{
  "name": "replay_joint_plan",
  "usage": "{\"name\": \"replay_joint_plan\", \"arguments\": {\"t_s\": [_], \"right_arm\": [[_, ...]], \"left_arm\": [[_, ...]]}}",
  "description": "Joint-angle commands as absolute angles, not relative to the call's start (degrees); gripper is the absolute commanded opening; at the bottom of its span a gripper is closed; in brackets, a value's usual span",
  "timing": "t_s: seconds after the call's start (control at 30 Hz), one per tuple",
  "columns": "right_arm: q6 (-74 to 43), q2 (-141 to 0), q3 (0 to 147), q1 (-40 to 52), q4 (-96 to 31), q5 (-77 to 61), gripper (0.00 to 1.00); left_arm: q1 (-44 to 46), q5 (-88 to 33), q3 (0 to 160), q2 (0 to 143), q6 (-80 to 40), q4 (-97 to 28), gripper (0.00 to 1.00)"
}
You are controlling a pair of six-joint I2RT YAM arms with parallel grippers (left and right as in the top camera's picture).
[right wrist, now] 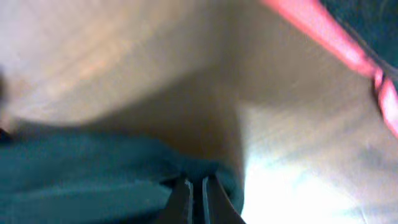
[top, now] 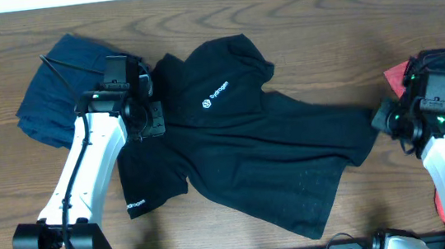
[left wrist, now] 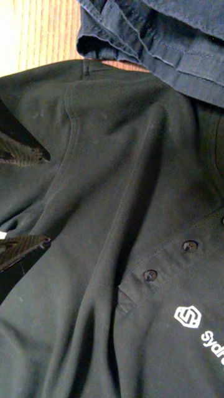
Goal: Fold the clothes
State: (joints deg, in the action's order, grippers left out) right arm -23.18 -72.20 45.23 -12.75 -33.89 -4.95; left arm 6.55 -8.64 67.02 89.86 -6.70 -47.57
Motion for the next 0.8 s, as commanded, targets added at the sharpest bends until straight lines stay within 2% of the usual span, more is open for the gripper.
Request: {"name": "replay_joint_plan", "arguments": {"t_s": [0.0, 0.37, 0.5, 0.6, 0.77], "right_arm": [[-28.32, -72.25, 45.98, -14.98, -30.74, -2.63, 0.01], [-32.80, -78.91, 45.98, -25.52, -24.99, -0.56, 0.01], [-32.75, -79.42, 45.98, -25.43, -25.06, -1.98, 0.01], [-32.75, -79.42, 45.98, -25.43, -25.34, -2.00, 0.01], [-30.65, -79.42, 45.98, -25.43, -26.96, -5.37, 0.01]], "left_arm": [[6.63, -8.62, 67.20, 89.03, -7.20, -47.94, 0.39], [8.12, -8.62, 67.20, 89.06, -6.85, -47.92, 0.40], [12.03, -12.08, 67.20, 89.06, 0.95, -47.07, 0.44], [15.81, -12.67, 67.20, 89.06, 5.23, -43.31, 0.47], [19.42, -12.67, 67.20, 90.50, 5.80, -31.59, 0.46]]}}
